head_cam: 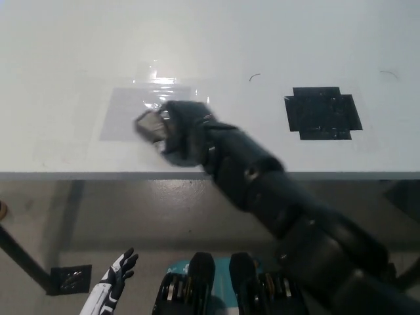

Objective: A whiteboard eraser is kept on the black marked spot on the table infront of the robot and the robot uses its right hand to swipe it back and forth on the table twice to clean it

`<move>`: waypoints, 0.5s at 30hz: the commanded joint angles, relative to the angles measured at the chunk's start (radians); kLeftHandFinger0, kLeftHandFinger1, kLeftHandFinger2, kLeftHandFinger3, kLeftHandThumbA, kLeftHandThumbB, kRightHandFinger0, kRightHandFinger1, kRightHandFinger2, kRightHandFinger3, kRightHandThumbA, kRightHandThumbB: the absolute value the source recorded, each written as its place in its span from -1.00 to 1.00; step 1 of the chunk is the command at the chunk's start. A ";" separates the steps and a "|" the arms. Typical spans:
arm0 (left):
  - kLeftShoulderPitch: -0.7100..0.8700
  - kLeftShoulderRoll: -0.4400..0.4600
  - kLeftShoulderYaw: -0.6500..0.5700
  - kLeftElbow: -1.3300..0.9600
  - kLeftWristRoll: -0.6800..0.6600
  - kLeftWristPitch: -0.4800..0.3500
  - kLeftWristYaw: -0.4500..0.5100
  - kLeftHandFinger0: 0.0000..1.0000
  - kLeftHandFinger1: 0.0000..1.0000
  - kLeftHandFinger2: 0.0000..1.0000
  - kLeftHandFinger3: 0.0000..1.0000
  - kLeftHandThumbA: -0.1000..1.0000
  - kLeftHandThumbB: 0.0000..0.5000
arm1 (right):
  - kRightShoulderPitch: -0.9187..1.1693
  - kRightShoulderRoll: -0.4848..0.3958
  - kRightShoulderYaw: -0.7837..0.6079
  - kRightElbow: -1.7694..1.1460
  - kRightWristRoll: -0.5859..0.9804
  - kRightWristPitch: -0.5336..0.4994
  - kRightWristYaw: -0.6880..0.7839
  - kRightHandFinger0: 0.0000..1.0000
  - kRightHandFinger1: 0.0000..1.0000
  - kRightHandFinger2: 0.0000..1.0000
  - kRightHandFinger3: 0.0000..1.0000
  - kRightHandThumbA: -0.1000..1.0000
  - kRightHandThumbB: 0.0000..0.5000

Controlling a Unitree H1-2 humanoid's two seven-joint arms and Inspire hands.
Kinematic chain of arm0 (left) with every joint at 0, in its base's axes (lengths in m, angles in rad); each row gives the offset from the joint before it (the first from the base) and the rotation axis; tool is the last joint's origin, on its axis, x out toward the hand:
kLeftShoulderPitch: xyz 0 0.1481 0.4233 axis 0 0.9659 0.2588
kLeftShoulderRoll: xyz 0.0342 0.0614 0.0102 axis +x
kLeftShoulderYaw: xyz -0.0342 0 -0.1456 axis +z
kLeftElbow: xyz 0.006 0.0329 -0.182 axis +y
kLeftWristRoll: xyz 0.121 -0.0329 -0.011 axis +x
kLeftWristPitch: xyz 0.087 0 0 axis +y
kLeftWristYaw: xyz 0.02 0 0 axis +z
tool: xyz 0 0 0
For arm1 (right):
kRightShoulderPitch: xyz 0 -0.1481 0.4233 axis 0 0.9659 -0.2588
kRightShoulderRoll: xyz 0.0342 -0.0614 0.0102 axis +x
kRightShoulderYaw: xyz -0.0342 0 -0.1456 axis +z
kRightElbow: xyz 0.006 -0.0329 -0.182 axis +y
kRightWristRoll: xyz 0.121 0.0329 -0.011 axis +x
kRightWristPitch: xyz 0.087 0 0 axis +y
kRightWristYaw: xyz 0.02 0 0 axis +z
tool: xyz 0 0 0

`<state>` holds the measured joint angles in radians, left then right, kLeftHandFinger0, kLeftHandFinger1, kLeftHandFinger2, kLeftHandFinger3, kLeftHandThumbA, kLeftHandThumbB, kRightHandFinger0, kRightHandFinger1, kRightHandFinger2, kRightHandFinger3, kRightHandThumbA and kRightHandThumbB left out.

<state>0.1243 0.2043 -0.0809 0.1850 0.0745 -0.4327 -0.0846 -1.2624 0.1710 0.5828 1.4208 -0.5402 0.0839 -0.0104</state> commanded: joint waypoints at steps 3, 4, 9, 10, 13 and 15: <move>-0.019 0.007 0.008 -0.013 -0.002 -0.037 0.025 1.00 1.00 1.00 1.00 1.00 0.84 | 0.024 -0.200 0.021 0.016 -0.034 0.023 0.012 -0.16 -0.09 0.17 0.81 -0.24 -0.31; -0.018 0.006 0.010 -0.016 -0.006 -0.037 0.021 1.00 1.00 1.00 1.00 1.00 0.86 | 0.035 -0.229 0.022 0.016 -0.034 0.022 0.014 -0.21 -0.14 0.11 0.71 -0.28 -0.36; -0.023 0.010 0.015 -0.019 0.000 -0.037 0.025 1.00 1.00 1.00 1.00 1.00 0.79 | 0.085 -0.384 0.028 0.017 -0.038 0.025 0.027 0.41 0.63 0.80 1.00 -0.21 -0.35; -0.025 0.010 0.015 -0.018 0.001 -0.037 0.026 1.00 1.00 1.00 1.00 1.00 0.79 | 0.088 -0.396 0.029 0.017 -0.039 0.024 0.030 0.37 0.62 0.80 1.00 -0.20 -0.34; -0.028 0.007 0.015 -0.013 -0.007 -0.037 0.021 1.00 1.00 1.00 1.00 1.00 0.79 | 0.113 -0.470 0.045 0.017 -0.052 0.034 0.047 0.83 1.00 1.00 1.00 -0.03 -0.42; -0.026 0.004 0.017 -0.018 -0.010 -0.037 0.017 1.00 1.00 1.00 1.00 1.00 0.78 | 0.129 -0.509 0.042 0.015 -0.046 0.044 0.049 0.59 0.91 1.00 1.00 -0.03 -0.35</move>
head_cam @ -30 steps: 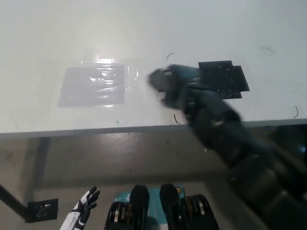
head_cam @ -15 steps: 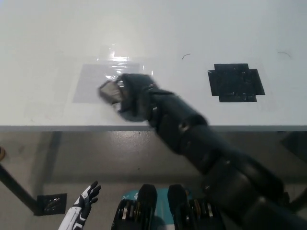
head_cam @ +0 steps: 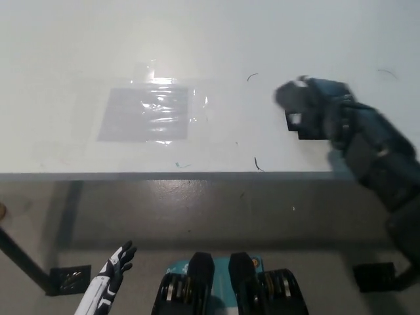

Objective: A whiteboard eraser is kept on the black marked spot on the table infront of the robot and the robot uses its right hand to swipe it back and forth on the table twice to clean it

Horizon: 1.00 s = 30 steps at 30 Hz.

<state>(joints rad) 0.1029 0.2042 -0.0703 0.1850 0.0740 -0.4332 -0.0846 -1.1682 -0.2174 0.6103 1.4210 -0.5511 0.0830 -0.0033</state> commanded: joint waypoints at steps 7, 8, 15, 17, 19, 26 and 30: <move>-0.005 0.001 0.002 -0.017 0.001 -0.037 0.022 1.00 1.00 1.00 1.00 1.00 0.79 | 0.097 -0.225 0.011 -0.005 -0.023 0.016 0.017 -0.10 0.15 0.30 0.77 -0.24 -0.40; -0.007 0.002 0.002 -0.017 0.000 -0.037 0.020 1.00 1.00 1.00 1.00 1.00 0.79 | 0.099 -0.230 0.009 -0.008 -0.021 0.016 0.017 -0.16 0.10 0.23 0.69 -0.27 -0.42; -0.018 0.004 0.001 -0.017 0.005 -0.037 0.024 1.00 1.00 1.00 1.00 1.00 0.79 | 0.106 -0.274 0.003 -0.001 -0.015 0.030 0.022 0.52 0.94 0.94 0.87 -0.23 -0.50; -0.025 0.005 0.005 -0.014 0.000 -0.037 0.020 1.00 1.00 1.00 1.00 1.00 0.83 | 0.100 -0.285 0.007 0.005 -0.019 0.043 0.029 0.85 1.00 1.00 1.00 -0.08 -0.28; -0.029 0.006 0.008 -0.013 -0.005 -0.037 0.016 1.00 1.00 1.00 1.00 1.00 0.82 | 0.096 -0.292 0.002 0.004 -0.014 0.043 0.028 0.50 0.85 0.88 1.00 -0.13 -0.22; -0.028 0.009 0.004 -0.013 -0.004 -0.037 0.017 1.00 1.00 1.00 1.00 1.00 0.76 | 0.076 -0.278 0.013 0.004 -0.024 0.068 0.044 0.85 1.00 1.00 1.00 -0.13 -0.26; -0.025 0.007 0.003 -0.013 -0.005 -0.037 0.016 1.00 1.00 1.00 1.00 1.00 0.77 | 0.058 -0.244 0.010 -0.009 -0.020 0.041 0.047 -0.04 0.35 0.43 0.43 -0.18 -0.48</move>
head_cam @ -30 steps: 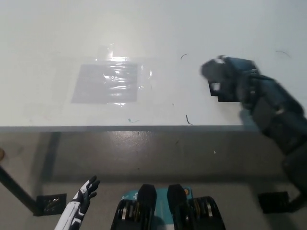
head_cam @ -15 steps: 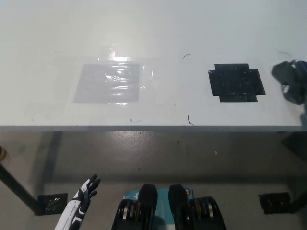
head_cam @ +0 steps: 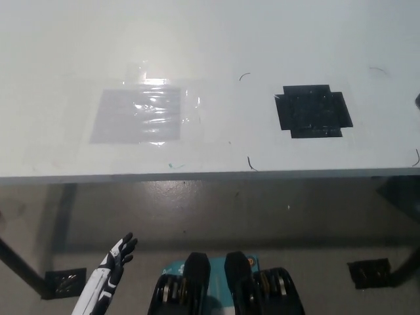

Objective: A whiteboard eraser is kept on the black marked spot on the table infront of the robot and the robot uses its right hand to swipe it back and forth on the table twice to clean it

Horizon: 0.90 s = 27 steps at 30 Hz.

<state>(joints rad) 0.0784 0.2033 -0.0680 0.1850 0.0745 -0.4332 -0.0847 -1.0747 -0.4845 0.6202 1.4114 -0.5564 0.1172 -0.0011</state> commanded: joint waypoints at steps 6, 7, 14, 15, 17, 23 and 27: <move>0.005 -0.002 -0.010 -0.012 0.002 -0.037 0.019 1.00 1.00 1.00 1.00 1.00 0.80 | -0.100 0.151 -0.042 -0.017 0.022 -0.005 0.059 0.64 0.91 1.00 1.00 -0.05 -0.23; 0.008 -0.004 -0.009 -0.016 0.005 -0.037 0.020 1.00 1.00 1.00 1.00 1.00 0.80 | -0.112 0.174 -0.044 -0.022 0.022 -0.001 0.063 0.55 0.79 0.94 1.00 -0.02 -0.26; -0.004 0.004 -0.006 -0.019 0.004 -0.037 0.016 1.00 1.00 1.00 1.00 1.00 0.81 | -0.192 0.314 -0.031 -0.031 -0.005 -0.004 0.064 -0.05 0.06 0.08 0.29 -0.11 -0.19; -0.004 0.003 -0.004 -0.021 0.003 -0.037 0.014 1.00 1.00 1.00 1.00 1.00 0.82 | -0.195 0.321 -0.037 -0.032 0.001 -0.004 0.061 -0.39 -0.31 -0.03 0.29 -0.15 -0.16; -0.003 0.004 -0.003 -0.020 -0.001 -0.037 0.011 1.00 1.00 1.00 1.00 1.00 0.86 | -0.200 0.335 -0.035 -0.036 -0.003 -0.010 0.054 -0.95 -0.67 -0.39 0.01 -0.16 -0.21; 0.001 0.014 -0.002 -0.027 -0.005 -0.037 0.006 1.00 1.00 1.00 1.00 1.00 0.71 | -0.195 0.339 -0.030 -0.028 -0.010 0.000 0.051 -0.08 0.24 0.40 0.67 -0.25 -0.22; -0.002 0.015 -0.001 -0.022 -0.012 -0.037 0.002 1.00 1.00 1.00 1.00 1.00 0.77 | -0.177 0.306 -0.013 -0.008 -0.027 0.007 0.052 0.49 0.69 0.74 0.81 -0.13 -0.14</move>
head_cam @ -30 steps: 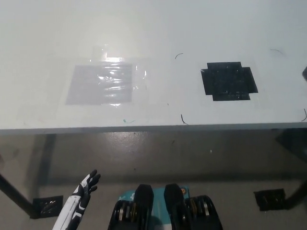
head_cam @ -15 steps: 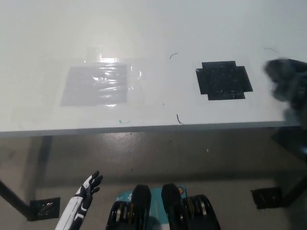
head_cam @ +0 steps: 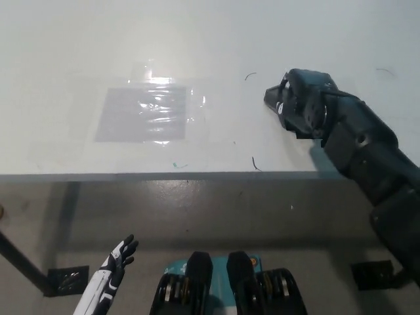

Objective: A whiteboard eraser is kept on the black marked spot on the table infront of the robot and the robot uses its right hand to swipe it back and forth on the table twice to clean it

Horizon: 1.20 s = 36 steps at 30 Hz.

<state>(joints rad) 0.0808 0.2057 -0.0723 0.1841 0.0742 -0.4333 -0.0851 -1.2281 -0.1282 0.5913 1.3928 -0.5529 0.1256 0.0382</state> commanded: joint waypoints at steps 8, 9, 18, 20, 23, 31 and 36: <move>-0.006 0.016 0.007 -0.024 -0.021 -0.037 -0.001 1.00 1.00 1.00 1.00 1.00 0.76 | 0.024 -0.138 0.029 0.019 -0.043 -0.012 0.012 -0.17 0.10 0.22 0.57 -0.47 -0.43; -0.006 0.017 0.007 -0.025 -0.023 -0.037 -0.003 1.00 1.00 1.00 1.00 1.00 0.78 | 0.029 -0.151 0.035 0.017 -0.049 0.007 0.018 0.33 0.72 0.79 1.00 -0.38 -0.40; -0.006 0.021 0.007 -0.024 -0.020 -0.037 -0.003 1.00 1.00 1.00 1.00 1.00 0.77 | 0.012 -0.192 -0.044 -0.006 0.052 -0.050 0.140 1.00 1.00 1.00 1.00 0.60 0.88; -0.012 0.020 0.002 -0.020 -0.020 -0.037 -0.008 1.00 1.00 1.00 1.00 1.00 0.74 | 0.002 -0.201 -0.100 -0.041 0.101 -0.088 0.186 1.00 1.00 1.00 1.00 0.59 0.99; -0.018 0.019 0.001 -0.017 -0.017 -0.037 -0.005 1.00 1.00 1.00 1.00 1.00 0.75 | -0.003 -0.214 -0.187 -0.161 0.167 -0.175 0.247 1.00 1.00 1.00 1.00 0.80 1.00; -0.038 0.027 0.002 -0.013 -0.022 -0.037 -0.015 1.00 1.00 1.00 1.00 1.00 0.77 | 0.022 -0.263 -0.369 -0.682 0.325 -0.145 0.369 1.00 1.00 1.00 1.00 0.95 1.00; -0.045 0.035 0.001 -0.011 -0.032 -0.037 -0.030 1.00 1.00 1.00 1.00 1.00 0.76 | 0.024 -0.314 -0.468 -1.090 0.415 0.070 0.429 1.00 1.00 1.00 1.00 0.96 1.00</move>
<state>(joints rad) 0.0534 0.2096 -0.0702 0.1861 0.0672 -0.4330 -0.0864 -1.1320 -0.3276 0.2834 0.8506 -0.3678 0.0224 0.2983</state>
